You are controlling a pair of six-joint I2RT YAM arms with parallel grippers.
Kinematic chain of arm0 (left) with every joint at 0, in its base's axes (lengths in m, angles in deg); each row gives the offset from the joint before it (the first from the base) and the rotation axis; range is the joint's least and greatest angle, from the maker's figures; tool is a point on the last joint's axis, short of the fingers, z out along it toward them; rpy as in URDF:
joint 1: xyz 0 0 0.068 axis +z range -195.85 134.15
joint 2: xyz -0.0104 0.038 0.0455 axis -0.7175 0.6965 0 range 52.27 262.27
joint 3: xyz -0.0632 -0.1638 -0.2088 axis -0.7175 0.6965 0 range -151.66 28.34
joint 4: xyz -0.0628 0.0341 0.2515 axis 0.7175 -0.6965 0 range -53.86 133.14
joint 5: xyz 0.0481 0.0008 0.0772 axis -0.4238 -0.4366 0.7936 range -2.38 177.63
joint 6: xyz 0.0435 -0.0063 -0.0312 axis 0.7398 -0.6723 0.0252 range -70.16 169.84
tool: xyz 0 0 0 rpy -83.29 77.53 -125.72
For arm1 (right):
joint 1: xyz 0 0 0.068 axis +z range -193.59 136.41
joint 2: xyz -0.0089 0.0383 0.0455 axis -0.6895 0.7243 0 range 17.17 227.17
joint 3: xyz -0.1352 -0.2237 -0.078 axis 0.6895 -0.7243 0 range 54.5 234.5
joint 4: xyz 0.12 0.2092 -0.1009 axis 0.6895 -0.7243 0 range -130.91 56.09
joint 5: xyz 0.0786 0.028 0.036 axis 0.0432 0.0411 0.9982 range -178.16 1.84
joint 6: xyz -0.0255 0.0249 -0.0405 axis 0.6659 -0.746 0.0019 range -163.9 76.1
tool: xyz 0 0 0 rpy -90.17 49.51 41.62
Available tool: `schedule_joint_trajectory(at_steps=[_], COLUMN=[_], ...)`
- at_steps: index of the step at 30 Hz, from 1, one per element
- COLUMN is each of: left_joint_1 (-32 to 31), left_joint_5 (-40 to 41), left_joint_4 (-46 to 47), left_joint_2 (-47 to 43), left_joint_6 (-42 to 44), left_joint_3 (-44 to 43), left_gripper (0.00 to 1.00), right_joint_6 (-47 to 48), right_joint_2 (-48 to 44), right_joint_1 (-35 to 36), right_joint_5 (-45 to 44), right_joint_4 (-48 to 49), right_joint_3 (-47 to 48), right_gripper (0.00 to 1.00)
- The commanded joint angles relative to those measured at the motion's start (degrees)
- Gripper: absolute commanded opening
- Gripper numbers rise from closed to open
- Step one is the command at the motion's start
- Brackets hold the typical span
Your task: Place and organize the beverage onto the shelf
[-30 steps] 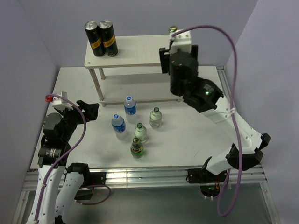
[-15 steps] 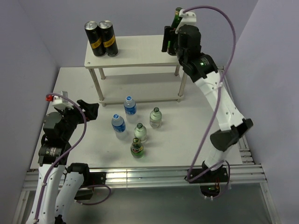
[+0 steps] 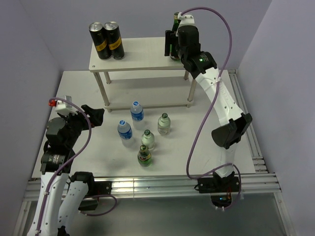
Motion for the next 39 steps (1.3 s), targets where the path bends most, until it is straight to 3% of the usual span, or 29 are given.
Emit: schedule_joint_trajectory(at_steps=[1,7,16,19,20,23,26,39], left_joint_1=[0.30,0.30,0.30,0.30,0.30,0.30,0.30,0.30], left_joint_5=[0.76,0.67,0.76,0.85,0.85,0.85,0.85,1.11], left_joint_4=[0.91,0.91,1.00,0.91,0.91,0.91,0.91,0.91], left_joint_2=[0.13,0.39,0.31,0.13,0.13,0.04,-0.04,0.04], left_joint_6=[0.68,0.77,0.77,0.77,0.77,0.77,0.77,0.68], left_joint_3=[-0.57,-0.48,-0.57,-0.57,-0.57,-0.48,-0.40,-0.48], left_gripper=[0.99,0.99,0.99,0.99,0.99,0.99,0.99,0.99], right_joint_6=[2.28,2.55,-0.26,-0.70,-0.87,-1.32,-1.58,-2.11], right_joint_2=[-5.09,-7.99,-9.05,-10.10,-10.37,-11.16,-11.43,-16.42], right_joint_1=[-0.81,-1.60,-2.31,-2.31,-2.31,-2.31,-2.22,-2.22], right_joint_5=[-3.00,-5.63,-6.69,-6.52,-6.43,-5.73,-5.29,0.07], right_joint_4=[12.31,19.69,21.82,22.43,22.69,23.13,22.87,23.84], right_joint_3=[-0.96,-12.91,-18.74,-20.32,-20.84,-22.51,-23.04,-28.13], right_gripper=[0.00,0.00,0.00,0.20,0.35,0.64,1.00,1.00])
